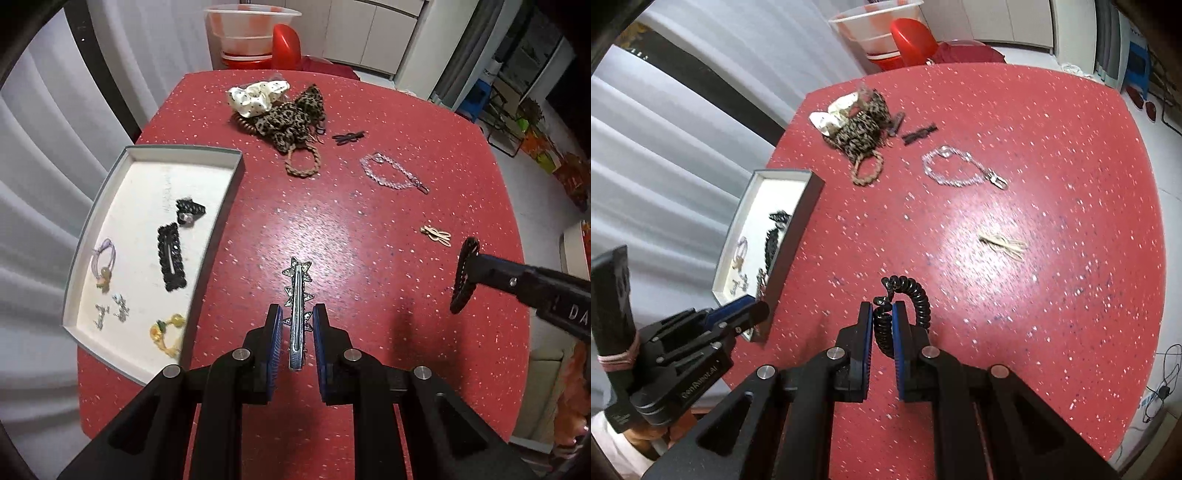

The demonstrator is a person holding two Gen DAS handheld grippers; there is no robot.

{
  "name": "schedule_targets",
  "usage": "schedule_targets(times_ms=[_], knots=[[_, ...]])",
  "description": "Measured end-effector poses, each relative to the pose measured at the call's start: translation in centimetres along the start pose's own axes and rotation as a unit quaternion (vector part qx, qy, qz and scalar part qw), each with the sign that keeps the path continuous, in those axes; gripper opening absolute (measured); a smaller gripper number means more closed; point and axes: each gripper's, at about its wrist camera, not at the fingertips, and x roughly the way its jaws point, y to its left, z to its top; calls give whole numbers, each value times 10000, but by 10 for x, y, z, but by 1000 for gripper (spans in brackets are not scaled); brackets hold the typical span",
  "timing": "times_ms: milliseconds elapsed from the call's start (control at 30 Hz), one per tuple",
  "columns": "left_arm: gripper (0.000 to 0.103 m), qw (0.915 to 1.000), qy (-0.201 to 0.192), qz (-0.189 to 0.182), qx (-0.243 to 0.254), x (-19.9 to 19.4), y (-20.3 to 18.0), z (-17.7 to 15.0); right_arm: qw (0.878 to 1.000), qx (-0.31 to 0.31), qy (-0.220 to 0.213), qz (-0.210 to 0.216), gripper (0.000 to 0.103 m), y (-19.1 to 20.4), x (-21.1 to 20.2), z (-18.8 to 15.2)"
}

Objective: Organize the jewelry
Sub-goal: 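Carry the barrette and the coil hair tie with both tools over the white tray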

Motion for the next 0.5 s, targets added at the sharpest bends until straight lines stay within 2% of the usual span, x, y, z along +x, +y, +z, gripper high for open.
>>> schedule_targets(times_ms=[300, 500], knots=[[18, 9997, -136, -120, 168, -5, 57, 17, 9995, 140, -241, -128, 11, 46, 17, 24], [18, 9994, -301, 77, -156, -9, 120, 26, 9996, -144, -255, -34, 11, 96, 42, 49]])
